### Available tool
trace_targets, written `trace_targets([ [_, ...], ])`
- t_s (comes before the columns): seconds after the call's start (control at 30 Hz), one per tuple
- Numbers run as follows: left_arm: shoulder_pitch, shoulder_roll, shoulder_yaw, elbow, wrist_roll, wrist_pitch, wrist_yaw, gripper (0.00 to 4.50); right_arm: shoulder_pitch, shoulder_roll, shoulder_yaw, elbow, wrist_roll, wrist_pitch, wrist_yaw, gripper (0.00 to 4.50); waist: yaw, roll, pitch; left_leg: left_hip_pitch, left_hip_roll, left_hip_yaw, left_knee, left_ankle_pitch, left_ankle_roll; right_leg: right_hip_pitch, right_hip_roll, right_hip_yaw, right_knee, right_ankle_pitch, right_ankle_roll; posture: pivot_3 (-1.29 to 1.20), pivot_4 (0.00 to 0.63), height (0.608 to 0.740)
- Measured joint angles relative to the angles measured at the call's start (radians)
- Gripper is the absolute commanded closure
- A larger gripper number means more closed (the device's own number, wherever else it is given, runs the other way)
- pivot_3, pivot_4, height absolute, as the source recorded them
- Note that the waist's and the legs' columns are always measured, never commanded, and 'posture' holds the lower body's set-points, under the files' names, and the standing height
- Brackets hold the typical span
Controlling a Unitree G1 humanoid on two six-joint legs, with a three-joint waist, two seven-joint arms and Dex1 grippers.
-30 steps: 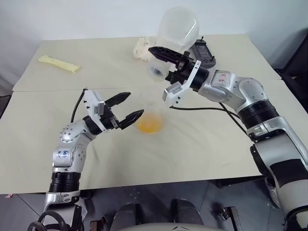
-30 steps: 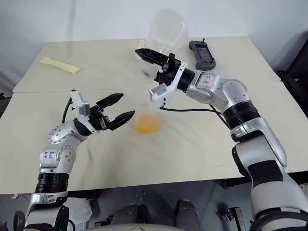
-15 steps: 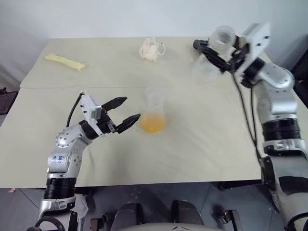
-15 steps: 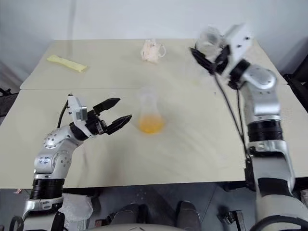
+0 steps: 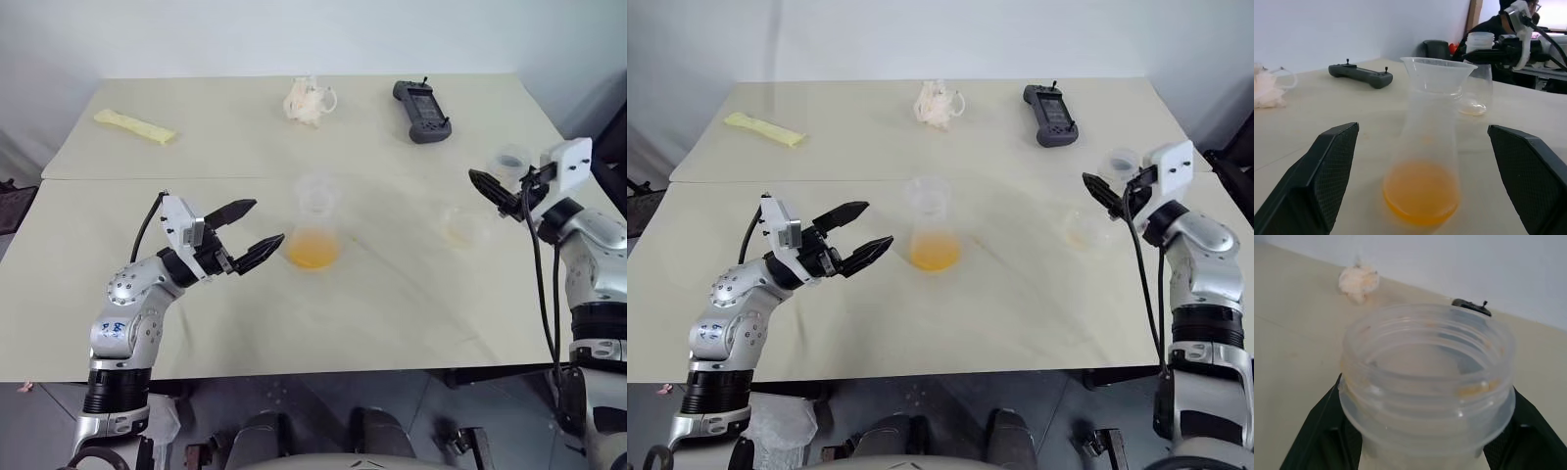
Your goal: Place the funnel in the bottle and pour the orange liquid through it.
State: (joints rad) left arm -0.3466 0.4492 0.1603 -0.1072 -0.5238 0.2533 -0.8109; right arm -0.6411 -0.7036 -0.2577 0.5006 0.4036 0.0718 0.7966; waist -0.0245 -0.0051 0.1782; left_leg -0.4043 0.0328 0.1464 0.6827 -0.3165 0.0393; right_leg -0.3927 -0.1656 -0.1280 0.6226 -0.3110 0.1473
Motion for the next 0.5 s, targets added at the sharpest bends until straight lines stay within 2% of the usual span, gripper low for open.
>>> trace_targets([
  [0.17,-0.001,0.014,0.0,0.0,0.0,0.014,-0.009,0.0,0.038,0.011,-0.037,-0.043,0.033,0.001,0.018,0.07,-0.001,0.0,0.0,0.0,0.0,0.0,0.0,0.0,0.0,0.0,0.0,0.0,0.0,0.0,0.0,0.0,0.15,0.74],
  [0.33,-0.002,0.037,0.001,0.0,-0.002,0.026,-0.016,0.0,0.027,0.013,-0.101,-0.102,0.094,0.03,0.006,0.02,-0.001,0.0,0.0,0.0,0.0,0.0,0.0,0.0,0.0,0.0,0.0,0.001,0.0,0.0,0.0,0.0,0.15,0.74],
  [0.5,0.008,0.071,0.024,-0.006,-0.017,0.046,-0.03,0.0,-0.069,-0.029,-0.132,-0.197,0.161,0.08,0.014,0.02,-0.002,0.0,0.0,0.0,0.0,0.0,0.0,0.0,0.0,-0.001,0.0,0.001,0.0,0.0,0.0,0.0,0.15,0.74],
])
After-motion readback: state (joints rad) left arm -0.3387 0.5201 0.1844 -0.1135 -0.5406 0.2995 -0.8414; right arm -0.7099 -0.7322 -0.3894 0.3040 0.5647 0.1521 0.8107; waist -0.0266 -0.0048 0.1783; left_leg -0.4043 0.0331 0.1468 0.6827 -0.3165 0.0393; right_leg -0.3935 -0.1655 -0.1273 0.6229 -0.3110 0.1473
